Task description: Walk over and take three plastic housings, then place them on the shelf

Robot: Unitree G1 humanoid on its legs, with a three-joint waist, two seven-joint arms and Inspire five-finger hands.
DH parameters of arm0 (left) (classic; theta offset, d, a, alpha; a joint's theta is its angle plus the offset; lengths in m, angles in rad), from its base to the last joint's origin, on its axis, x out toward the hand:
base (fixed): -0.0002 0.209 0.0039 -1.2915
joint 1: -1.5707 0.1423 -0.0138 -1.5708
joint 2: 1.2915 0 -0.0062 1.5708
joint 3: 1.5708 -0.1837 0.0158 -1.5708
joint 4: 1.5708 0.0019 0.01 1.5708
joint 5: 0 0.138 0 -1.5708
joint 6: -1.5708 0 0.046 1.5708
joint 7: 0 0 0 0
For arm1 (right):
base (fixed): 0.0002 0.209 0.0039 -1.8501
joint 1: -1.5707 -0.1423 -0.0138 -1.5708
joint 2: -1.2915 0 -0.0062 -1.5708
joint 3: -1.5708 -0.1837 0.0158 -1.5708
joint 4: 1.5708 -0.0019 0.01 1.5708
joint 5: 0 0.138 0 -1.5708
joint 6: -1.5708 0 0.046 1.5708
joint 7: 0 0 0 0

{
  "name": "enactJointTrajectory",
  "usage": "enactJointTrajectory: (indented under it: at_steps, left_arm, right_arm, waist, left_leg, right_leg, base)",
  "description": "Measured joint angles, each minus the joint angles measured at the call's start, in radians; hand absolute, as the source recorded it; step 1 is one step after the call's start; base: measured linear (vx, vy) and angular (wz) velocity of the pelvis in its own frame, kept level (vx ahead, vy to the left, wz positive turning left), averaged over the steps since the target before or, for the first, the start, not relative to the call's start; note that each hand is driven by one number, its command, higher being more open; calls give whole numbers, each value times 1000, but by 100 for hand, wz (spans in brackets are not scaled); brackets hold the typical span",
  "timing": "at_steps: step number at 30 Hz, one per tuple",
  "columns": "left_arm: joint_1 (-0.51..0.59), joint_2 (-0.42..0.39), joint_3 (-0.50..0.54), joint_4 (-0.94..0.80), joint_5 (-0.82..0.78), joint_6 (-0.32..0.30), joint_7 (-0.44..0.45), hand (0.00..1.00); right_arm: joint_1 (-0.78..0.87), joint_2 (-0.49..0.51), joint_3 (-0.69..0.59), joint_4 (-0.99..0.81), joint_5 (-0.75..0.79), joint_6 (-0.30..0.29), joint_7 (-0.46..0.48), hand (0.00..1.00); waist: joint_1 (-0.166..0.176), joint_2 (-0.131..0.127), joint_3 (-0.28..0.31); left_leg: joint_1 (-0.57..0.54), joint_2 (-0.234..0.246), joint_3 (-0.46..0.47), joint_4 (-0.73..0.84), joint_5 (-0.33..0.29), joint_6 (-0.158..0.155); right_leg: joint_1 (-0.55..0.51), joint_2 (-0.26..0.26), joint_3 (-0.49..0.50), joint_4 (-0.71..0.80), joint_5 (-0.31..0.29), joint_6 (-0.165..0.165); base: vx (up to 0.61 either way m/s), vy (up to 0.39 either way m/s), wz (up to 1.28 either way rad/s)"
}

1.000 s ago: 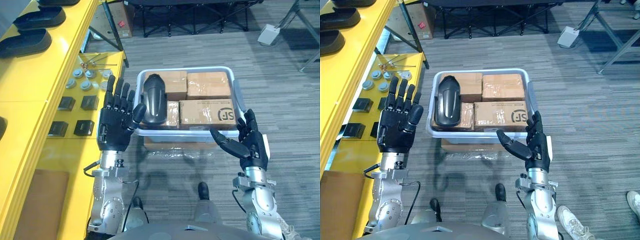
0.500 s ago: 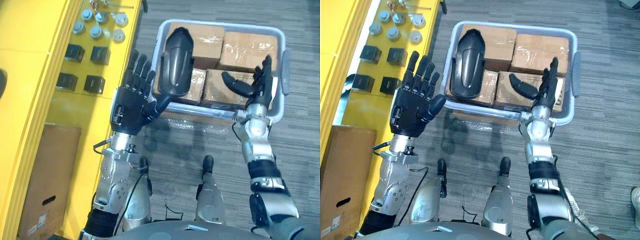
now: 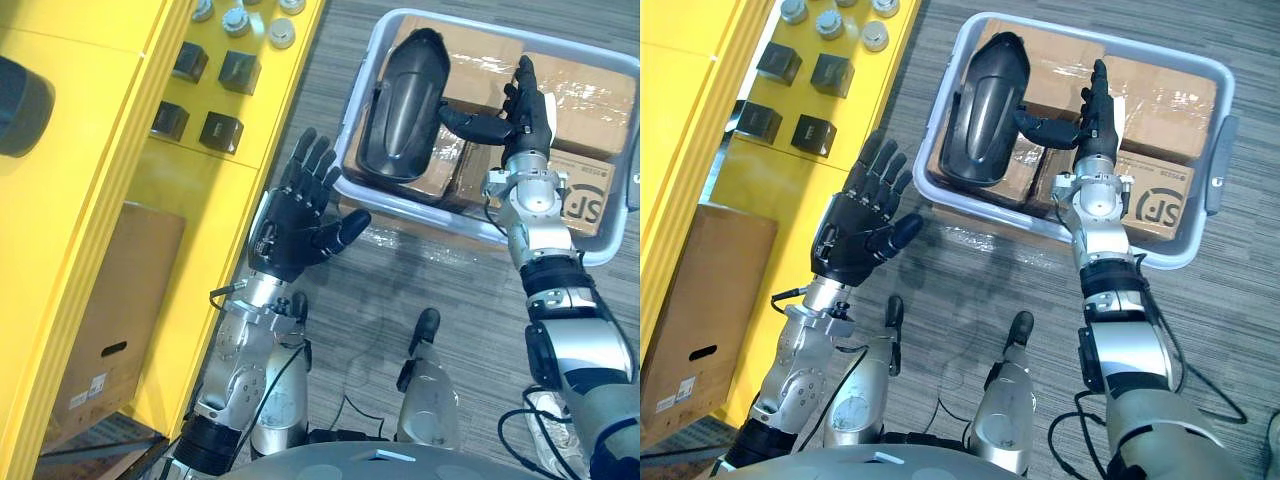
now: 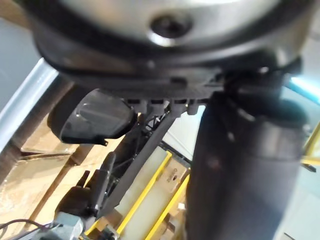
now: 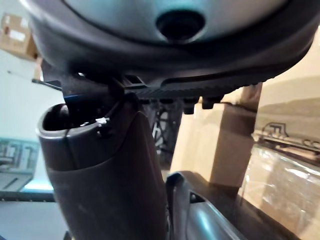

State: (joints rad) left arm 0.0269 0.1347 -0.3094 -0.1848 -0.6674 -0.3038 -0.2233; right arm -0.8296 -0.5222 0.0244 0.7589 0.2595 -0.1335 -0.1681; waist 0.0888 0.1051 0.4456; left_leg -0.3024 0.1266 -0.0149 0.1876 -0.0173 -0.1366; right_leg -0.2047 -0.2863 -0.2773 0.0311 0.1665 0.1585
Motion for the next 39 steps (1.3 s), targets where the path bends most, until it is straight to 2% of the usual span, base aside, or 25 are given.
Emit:
enactJointTrajectory:
  at_steps: [3,8,9,12,18,22,24,30,35,39]
  left_arm:
    - [-14,0,-9,28,-7,0,1,100]
    - [-15,0,-22,65,-7,0,9,100]
    - [-14,0,-27,66,-7,0,11,100]
    - [-15,0,-36,68,-11,0,11,100]
    - [-18,0,-34,114,-58,0,11,100]
    - [-2,0,-37,143,-78,0,11,100]
    - [9,0,-37,143,-78,-2,11,100]
    - [33,4,-33,143,-86,-2,10,100]
    - [50,21,-28,128,-86,-2,-10,100]
    - [61,54,-29,76,-71,-1,-30,100]
  right_arm:
    - [-41,-31,29,64,-3,45,8,100]
    - [-122,-65,63,144,-7,159,15,100]
    - [-137,-71,66,152,-8,189,21,0]
    - [-194,-79,90,206,-23,234,44,0]
    - [-296,-165,167,314,-177,341,100,0]
    - [-356,-179,186,385,-257,416,75,0]
    - [-367,-189,243,403,-343,453,69,0]
    - [-403,-187,240,418,-372,553,48,0]
    - [-404,-187,241,418,-372,546,-8,0]
    - [-404,-196,243,409,-410,484,-90,0]
  waist:
    - [15,6,3]
    - [30,11,13]
    - [34,10,13]
    - [36,11,14]
    - [49,11,14]
    - [64,11,14]
    - [78,11,14]
    - [84,11,14]
    - [73,10,14]
    - [65,2,19]
  left_leg:
    - [0,-10,-9,-17,20,0]
    - [-2,-12,-23,-42,48,-4]
    - [-2,-12,-25,-56,59,-5]
    - [-2,-12,-31,-89,88,-6]
    - [0,-12,-58,-132,127,-7]
    - [5,-12,-72,-144,139,-10]
    - [16,-12,-77,-159,146,-10]
    - [34,-12,-85,-194,171,-11]
    - [63,-8,-82,-242,199,-11]
    - [75,-7,-74,-270,221,-12]
  right_leg:
    - [-5,-13,-18,17,-13,10]
    - [-7,-14,-35,20,-19,5]
    - [-12,-14,-37,21,-22,5]
    - [-23,-14,-43,23,-22,5]
    - [-26,-16,-72,40,-26,-1]
    - [-27,-20,-83,64,-39,0]
    - [-27,-23,-87,85,-53,-2]
    - [-20,-28,-99,97,-58,-2]
    - [-14,-27,-97,97,-60,-4]
    - [-13,-24,-91,83,-56,1]
  base:
    - [-64,-19,13]
    - [-82,-33,9]
    - [-61,-27,4]
    - [-66,-40,7]
    - [-36,-26,14]
    - [-11,-24,10]
    - [-6,-20,11]
    - [-14,-22,7]
    - [-61,-32,-1]
    - [-60,-30,-4]
